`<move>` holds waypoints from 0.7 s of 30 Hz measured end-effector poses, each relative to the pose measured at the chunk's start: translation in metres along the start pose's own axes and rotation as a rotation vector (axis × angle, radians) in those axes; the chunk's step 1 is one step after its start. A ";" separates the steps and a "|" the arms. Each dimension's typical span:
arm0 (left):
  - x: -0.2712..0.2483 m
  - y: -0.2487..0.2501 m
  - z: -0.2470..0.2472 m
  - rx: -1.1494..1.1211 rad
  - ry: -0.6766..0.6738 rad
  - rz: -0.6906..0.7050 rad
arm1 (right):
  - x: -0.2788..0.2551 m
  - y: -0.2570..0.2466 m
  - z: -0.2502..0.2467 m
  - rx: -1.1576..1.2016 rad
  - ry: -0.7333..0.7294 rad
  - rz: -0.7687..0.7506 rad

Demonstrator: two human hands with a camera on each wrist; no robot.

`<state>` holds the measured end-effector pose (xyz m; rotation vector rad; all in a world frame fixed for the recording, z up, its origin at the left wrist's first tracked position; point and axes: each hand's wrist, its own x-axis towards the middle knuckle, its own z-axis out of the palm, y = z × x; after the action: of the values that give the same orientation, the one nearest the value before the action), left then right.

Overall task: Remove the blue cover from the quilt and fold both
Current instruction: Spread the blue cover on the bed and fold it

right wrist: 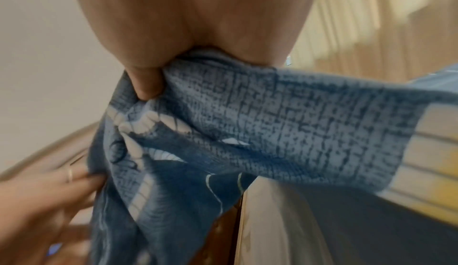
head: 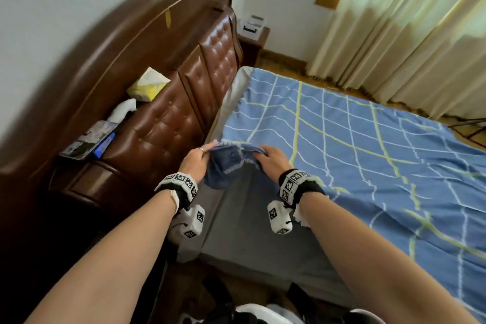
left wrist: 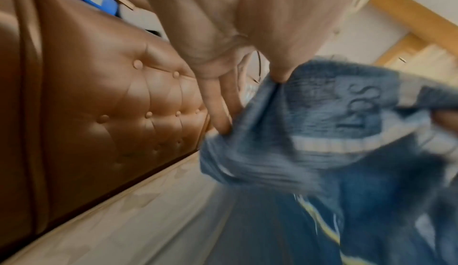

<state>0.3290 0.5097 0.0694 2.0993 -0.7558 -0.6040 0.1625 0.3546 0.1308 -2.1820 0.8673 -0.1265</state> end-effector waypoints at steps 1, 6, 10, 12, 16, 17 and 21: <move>0.000 0.001 0.006 -0.008 -0.044 -0.029 | -0.003 -0.002 -0.006 0.015 0.044 0.027; -0.009 0.029 0.048 -0.374 -0.363 -0.356 | -0.021 -0.008 -0.038 0.071 0.263 0.076; -0.020 0.058 0.066 -0.489 -0.499 -0.332 | -0.032 -0.009 -0.064 0.118 0.387 0.051; -0.018 0.066 0.072 -0.590 -0.500 -0.328 | -0.036 -0.006 -0.072 0.134 0.419 0.052; -0.024 0.078 0.082 -0.616 -0.511 -0.174 | -0.040 0.001 -0.080 0.184 0.490 0.081; -0.027 0.081 0.086 -0.540 -0.491 -0.127 | -0.041 0.004 -0.081 0.183 0.498 0.087; -0.020 0.073 0.122 -0.195 -0.383 -0.013 | -0.047 0.007 -0.081 0.178 0.481 0.090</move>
<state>0.2147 0.4228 0.0628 1.8320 -0.8554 -1.0620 0.0949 0.3295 0.1907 -1.9680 1.1664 -0.6793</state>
